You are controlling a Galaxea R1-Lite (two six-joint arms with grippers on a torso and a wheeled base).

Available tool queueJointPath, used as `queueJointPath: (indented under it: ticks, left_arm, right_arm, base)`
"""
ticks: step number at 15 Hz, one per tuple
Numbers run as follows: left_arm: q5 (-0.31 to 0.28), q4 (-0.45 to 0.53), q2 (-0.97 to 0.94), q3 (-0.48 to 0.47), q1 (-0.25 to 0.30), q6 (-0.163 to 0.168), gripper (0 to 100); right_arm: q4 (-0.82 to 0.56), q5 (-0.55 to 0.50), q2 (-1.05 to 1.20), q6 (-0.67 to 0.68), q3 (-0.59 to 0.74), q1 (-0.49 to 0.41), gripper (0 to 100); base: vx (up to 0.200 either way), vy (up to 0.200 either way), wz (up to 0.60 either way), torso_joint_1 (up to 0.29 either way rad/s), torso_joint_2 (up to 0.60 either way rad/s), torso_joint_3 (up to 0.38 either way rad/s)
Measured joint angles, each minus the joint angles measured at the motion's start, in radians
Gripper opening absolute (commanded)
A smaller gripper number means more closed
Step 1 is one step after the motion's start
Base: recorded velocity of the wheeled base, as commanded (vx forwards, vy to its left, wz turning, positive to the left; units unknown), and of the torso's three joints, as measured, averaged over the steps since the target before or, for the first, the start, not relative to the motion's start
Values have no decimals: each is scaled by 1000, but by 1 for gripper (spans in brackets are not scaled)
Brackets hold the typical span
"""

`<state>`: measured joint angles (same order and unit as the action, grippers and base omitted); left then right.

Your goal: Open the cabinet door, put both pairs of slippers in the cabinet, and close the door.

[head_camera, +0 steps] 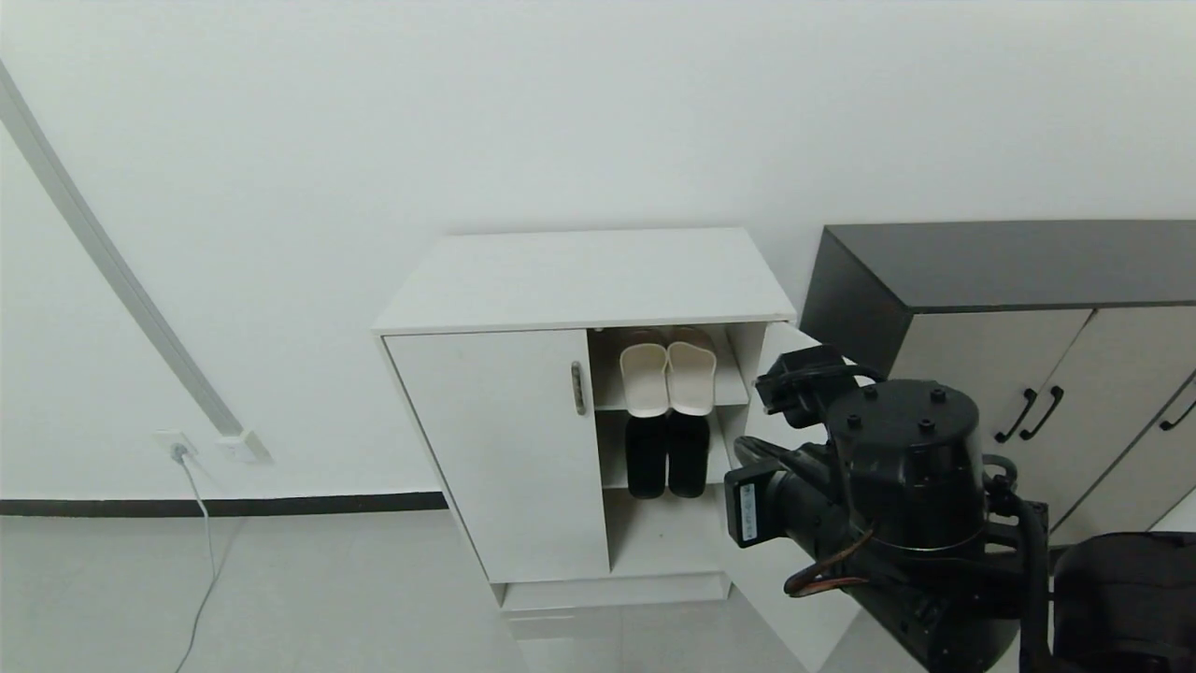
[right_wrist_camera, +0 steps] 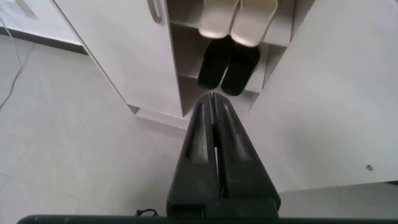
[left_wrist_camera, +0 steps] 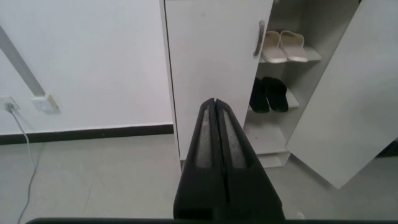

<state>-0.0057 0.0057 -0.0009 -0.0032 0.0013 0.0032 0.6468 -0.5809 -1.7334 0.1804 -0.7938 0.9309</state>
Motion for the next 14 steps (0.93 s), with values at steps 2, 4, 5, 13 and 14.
queueJointPath:
  ticks: [2, 4, 5, 13, 14]
  left_arm:
    - [0, -1, 0, 0, 0, 0, 0]
    - [0, 0, 0, 0, 0, 0, 0]
    - [0, 0, 0, 0, 0, 0, 0]
    - [0, 0, 0, 1, 0, 0, 0]
    - [0, 0, 0, 0, 0, 0, 0]
  right_arm:
    - [39, 32, 2, -5, 13, -9, 0]
    - [59, 37, 1, -23, 29, -22, 0]
    - [60, 39, 0, -23, 31, -26, 0]
    - [58, 40, -1, -25, 42, -32, 0]
    - [58, 40, -1, -26, 43, -32, 0]
  base:
    - [0, 0, 0, 168, -400, -215]
    - [0, 0, 0, 32, -71, -41]
    - [0, 0, 0, 0, 0, 0]
    - [0, 0, -150, 1, 1, 0]
    - [0, 0, -600, -7, -7, 2]
